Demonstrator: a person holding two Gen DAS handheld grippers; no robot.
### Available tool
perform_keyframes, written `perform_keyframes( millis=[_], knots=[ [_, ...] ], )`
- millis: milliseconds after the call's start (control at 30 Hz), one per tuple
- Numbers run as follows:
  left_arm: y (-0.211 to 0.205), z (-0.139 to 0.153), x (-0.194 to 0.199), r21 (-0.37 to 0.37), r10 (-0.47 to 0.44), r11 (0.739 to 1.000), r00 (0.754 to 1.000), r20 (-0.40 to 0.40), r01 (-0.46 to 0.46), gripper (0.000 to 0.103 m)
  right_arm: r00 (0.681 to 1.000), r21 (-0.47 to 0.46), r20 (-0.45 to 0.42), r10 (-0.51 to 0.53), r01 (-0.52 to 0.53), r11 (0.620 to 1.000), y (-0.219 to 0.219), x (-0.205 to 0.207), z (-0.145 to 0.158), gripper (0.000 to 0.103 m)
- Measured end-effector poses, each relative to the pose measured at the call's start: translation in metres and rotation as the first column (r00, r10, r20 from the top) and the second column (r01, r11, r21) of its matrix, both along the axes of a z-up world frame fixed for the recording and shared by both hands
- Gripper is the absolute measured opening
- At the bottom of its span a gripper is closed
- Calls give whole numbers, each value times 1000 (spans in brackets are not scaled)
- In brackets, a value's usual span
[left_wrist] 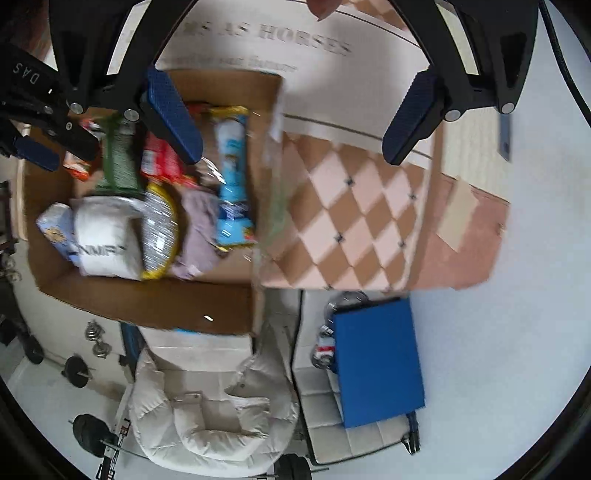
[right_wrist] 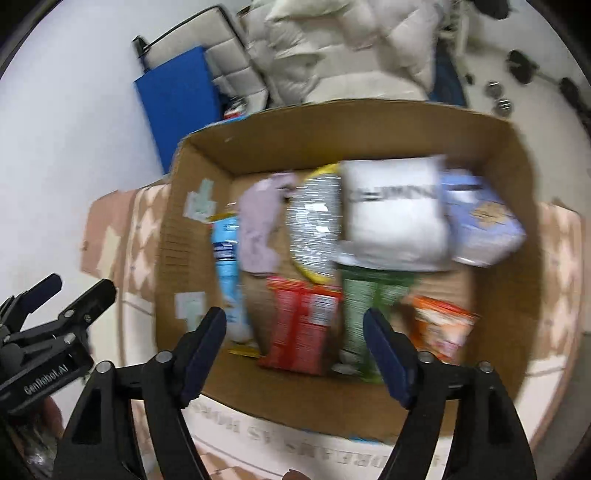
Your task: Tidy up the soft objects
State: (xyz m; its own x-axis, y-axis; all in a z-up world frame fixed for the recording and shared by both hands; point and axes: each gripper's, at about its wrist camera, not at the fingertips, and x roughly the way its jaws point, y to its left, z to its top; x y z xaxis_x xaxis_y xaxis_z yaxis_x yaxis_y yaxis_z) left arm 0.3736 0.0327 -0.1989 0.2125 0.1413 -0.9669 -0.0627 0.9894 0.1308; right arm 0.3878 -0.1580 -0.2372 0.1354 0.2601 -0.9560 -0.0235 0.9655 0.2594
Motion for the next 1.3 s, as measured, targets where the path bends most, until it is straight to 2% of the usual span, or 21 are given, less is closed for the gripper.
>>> perform_keyframes(
  millis=[133,200,233,367,600,833,1100,1300],
  knots=[
    [-14,-2,-14,-58,4,998,1000,4,-4,100,999,-78,31,-14,17,997,-25,-20,13,81],
    [-20,0,-21,-75,5,997,1000,22,-3,100,999,-145,44,-1,7,989,-30,-28,18,99],
    [-22,1,-23,-87,6,996,1000,27,-4,100,998,-172,55,7,3,985,-32,-31,21,103],
    [-33,5,-32,-100,-7,995,999,40,11,100,995,-235,97,4,19,972,-40,-43,33,103],
    [-41,26,-47,-84,-14,996,997,75,20,100,991,-267,132,-33,67,961,-55,-58,50,103],
    [-50,72,-85,-100,-15,995,989,150,30,100,972,-291,224,-66,131,948,-68,-97,96,103],
    [-63,146,-154,-99,-42,992,962,269,72,100,939,-277,339,-60,161,947,-77,-175,177,103],
    [-64,179,-203,-131,-47,987,956,291,89,100,919,-250,390,-63,172,953,-80,-230,226,103]
  ],
)
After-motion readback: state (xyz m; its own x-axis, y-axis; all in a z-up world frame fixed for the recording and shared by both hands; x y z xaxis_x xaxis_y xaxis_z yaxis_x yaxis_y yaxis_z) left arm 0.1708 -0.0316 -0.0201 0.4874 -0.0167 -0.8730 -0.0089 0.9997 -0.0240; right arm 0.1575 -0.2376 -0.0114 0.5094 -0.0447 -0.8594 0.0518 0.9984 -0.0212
